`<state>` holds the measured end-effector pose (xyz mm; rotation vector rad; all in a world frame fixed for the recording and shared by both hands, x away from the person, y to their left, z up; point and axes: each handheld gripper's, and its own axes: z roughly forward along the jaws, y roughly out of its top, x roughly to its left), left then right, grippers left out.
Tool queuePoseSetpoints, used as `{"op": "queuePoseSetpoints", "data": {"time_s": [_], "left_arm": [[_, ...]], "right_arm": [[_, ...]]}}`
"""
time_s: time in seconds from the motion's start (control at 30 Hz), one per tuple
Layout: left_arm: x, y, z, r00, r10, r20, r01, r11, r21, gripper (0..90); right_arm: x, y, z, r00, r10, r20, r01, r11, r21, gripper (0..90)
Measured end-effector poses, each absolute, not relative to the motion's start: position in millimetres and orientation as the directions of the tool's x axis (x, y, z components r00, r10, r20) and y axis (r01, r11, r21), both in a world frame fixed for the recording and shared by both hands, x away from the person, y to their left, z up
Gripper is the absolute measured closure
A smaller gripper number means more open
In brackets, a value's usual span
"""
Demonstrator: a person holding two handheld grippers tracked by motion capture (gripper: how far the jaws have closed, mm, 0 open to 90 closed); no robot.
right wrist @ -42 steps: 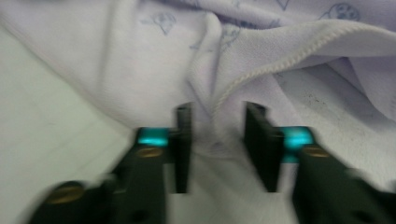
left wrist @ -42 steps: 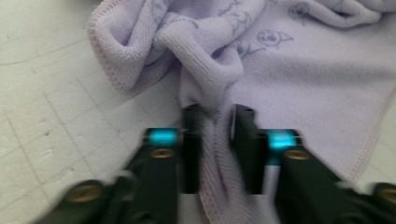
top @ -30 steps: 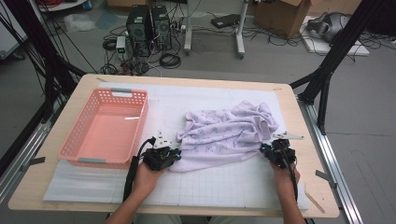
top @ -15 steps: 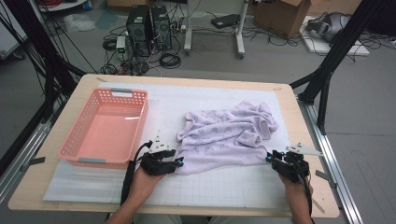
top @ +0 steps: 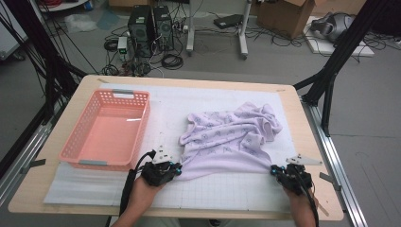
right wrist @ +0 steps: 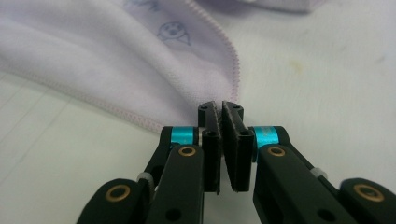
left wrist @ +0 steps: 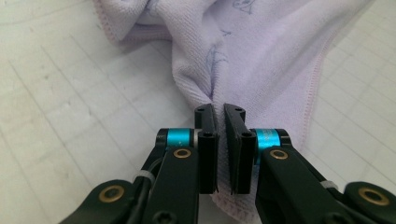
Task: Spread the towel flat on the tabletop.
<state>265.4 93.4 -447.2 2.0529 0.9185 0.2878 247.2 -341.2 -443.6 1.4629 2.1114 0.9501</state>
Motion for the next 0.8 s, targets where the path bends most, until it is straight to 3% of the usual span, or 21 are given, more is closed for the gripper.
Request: {"op": "queuePoseSetpoints", "data": {"time_s": [0.6,0.67,0.7,0.8], "left_arm": [[158,91,-453,0.722,0.674,-0.155,0.479,-0.326,0.815,81.6],[151,90,-455,0.728,0.669,-0.15,0.475,-0.334,0.815,76.4],[149,91,-456,0.733,0.665,-0.145,0.467,-0.336,0.818,69.3],[148,97,-453,0.715,0.686,-0.134,0.45,-0.306,0.839,56.0]], "right_arm": [[110,-352,-439,-0.369,0.928,0.048,0.666,0.229,0.71,86.4],[102,-353,-440,-0.376,0.925,0.051,0.679,0.238,0.694,86.1],[99,-354,-440,-0.385,0.922,0.047,0.68,0.249,0.69,84.8],[98,-353,-438,-0.382,0.923,0.052,0.663,0.235,0.711,73.8]]}}
